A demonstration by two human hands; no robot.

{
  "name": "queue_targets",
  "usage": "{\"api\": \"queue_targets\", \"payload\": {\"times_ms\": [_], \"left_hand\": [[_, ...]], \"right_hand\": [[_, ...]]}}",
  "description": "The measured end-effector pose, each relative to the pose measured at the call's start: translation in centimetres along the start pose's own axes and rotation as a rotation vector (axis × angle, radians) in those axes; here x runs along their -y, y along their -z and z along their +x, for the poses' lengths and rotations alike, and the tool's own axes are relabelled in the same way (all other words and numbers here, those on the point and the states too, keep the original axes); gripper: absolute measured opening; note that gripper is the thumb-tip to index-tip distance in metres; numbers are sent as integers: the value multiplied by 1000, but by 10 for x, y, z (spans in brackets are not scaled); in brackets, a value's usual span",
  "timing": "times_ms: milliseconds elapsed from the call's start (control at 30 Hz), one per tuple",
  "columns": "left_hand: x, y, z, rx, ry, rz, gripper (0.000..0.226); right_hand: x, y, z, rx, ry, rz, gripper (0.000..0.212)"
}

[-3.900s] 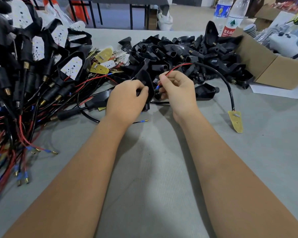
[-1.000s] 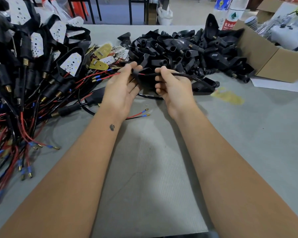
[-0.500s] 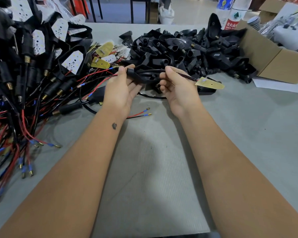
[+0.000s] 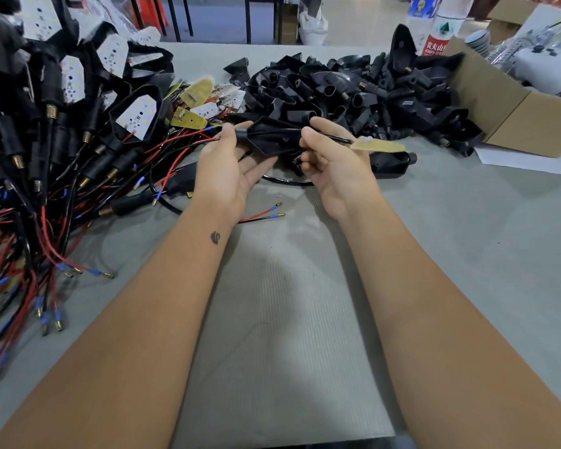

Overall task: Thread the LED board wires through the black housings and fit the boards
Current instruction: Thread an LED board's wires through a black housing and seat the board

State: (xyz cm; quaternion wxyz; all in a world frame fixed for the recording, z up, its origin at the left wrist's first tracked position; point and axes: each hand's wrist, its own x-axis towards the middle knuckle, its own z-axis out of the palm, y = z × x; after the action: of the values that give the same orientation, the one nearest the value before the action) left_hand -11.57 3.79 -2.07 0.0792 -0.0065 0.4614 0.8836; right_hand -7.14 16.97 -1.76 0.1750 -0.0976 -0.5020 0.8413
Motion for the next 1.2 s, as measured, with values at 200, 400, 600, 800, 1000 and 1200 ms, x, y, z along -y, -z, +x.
{"api": "queue_targets", "payload": {"times_ms": [200, 400, 600, 800, 1000, 1200], "left_hand": [[-3, 5, 5, -92, -23, -117, 33], [-2, 4, 7, -141, 0, -102, 33], [-2, 5, 6, -127, -1, -118, 26], [-3, 2, 1, -18, -18, -86, 27], [-3, -3, -1, 46, 16, -75, 22], [2, -5, -4, 127, 14, 14, 28]], "right_hand": [[2, 1, 3, -63, -20, 180, 33], [8, 6, 2, -220, 128, 34, 44], [10, 5, 0, -247, 159, -27, 16], [5, 3, 0, -199, 175, -262, 9], [3, -2, -3, -88, 92, -273, 12], [2, -7, -8, 46, 36, -319, 16]]}}
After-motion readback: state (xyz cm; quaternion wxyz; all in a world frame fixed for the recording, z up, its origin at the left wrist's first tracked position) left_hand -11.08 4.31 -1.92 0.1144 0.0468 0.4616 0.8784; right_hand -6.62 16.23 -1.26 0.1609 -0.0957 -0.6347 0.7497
